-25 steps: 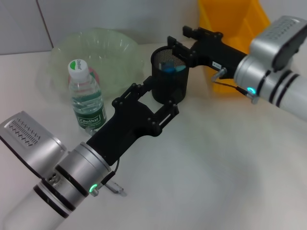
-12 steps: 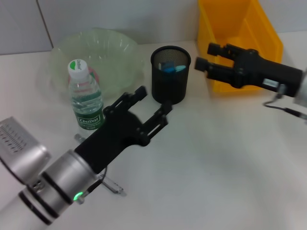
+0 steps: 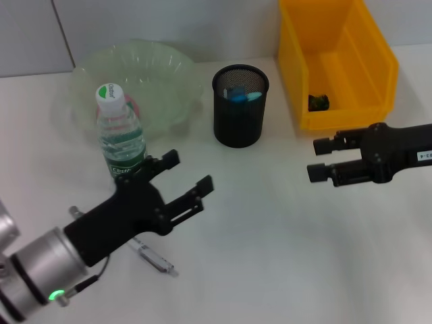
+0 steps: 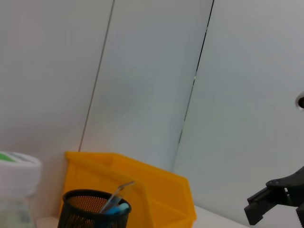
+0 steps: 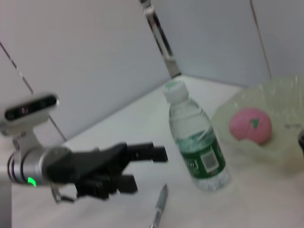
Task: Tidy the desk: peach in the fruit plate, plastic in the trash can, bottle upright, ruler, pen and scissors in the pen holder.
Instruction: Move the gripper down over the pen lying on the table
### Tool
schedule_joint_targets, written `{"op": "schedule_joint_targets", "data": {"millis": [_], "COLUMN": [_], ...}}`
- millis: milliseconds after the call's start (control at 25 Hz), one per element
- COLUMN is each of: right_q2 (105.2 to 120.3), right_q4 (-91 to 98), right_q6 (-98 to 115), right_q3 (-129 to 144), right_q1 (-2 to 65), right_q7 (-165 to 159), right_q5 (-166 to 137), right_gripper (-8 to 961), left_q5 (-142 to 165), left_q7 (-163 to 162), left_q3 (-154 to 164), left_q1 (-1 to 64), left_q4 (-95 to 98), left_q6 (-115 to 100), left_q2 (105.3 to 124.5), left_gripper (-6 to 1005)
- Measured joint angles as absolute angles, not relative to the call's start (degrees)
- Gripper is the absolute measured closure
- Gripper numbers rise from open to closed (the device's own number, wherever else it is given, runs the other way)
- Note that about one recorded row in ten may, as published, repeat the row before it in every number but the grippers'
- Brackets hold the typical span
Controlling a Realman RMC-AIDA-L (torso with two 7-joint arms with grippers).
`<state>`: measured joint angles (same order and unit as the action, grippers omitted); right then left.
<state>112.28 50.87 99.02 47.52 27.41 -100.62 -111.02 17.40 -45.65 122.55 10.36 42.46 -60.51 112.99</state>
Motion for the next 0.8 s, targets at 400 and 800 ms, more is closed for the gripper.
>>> {"op": "schedule_joint_targets", "data": {"millis": [400,800], "right_q2": [111.83,112.14], "right_q4": [52.9,54.6], "right_q6": [104.2,105.9], "right_q3": [47.8,47.5], "right_q1": [28.6,27.9], "right_q7": [-100.2,-99.3], "right_q5": [-117.2,-118.8], "right_gripper": [215,216], "left_q5": [45.6,76.8], "left_q7": [-67.7,-92.7], "left_q3": [105.4,83.8], "left_q1": [9.2,11.7], "left_q4": [46.2,57.1], "left_q6": [-67.3,-80.6], "left_q2": [110.70,111.68], "left_gripper": [206,205]}}
